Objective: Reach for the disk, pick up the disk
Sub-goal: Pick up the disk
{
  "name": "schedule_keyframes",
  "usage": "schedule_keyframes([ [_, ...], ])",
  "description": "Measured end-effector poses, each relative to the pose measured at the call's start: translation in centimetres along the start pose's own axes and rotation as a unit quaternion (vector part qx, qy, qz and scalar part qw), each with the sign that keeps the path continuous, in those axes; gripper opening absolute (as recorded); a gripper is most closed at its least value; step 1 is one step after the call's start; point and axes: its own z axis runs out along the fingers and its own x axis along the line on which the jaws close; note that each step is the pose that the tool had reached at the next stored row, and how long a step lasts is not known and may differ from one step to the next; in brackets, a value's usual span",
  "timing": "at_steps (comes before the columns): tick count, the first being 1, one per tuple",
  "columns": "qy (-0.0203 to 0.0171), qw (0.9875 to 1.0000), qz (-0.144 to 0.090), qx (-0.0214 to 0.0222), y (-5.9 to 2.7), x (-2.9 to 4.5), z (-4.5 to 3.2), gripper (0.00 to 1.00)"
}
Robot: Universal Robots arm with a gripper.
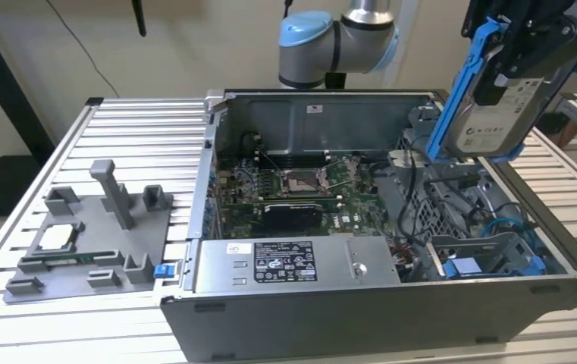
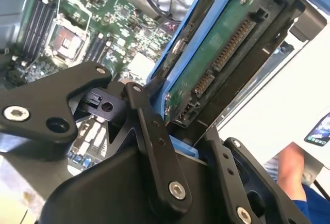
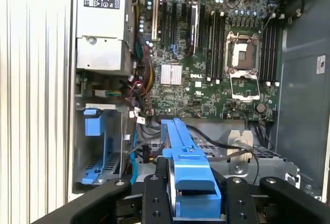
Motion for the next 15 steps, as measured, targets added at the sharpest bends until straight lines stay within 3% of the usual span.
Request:
schedule_keyframes([
  [7,0.0000,1.0000,0.000,-0.0004,0.02,1.81,-0.34,0.00],
  [15,-0.0001,1.0000,0.000,-0.0009,0.05,4.98,-0.57,0.00],
])
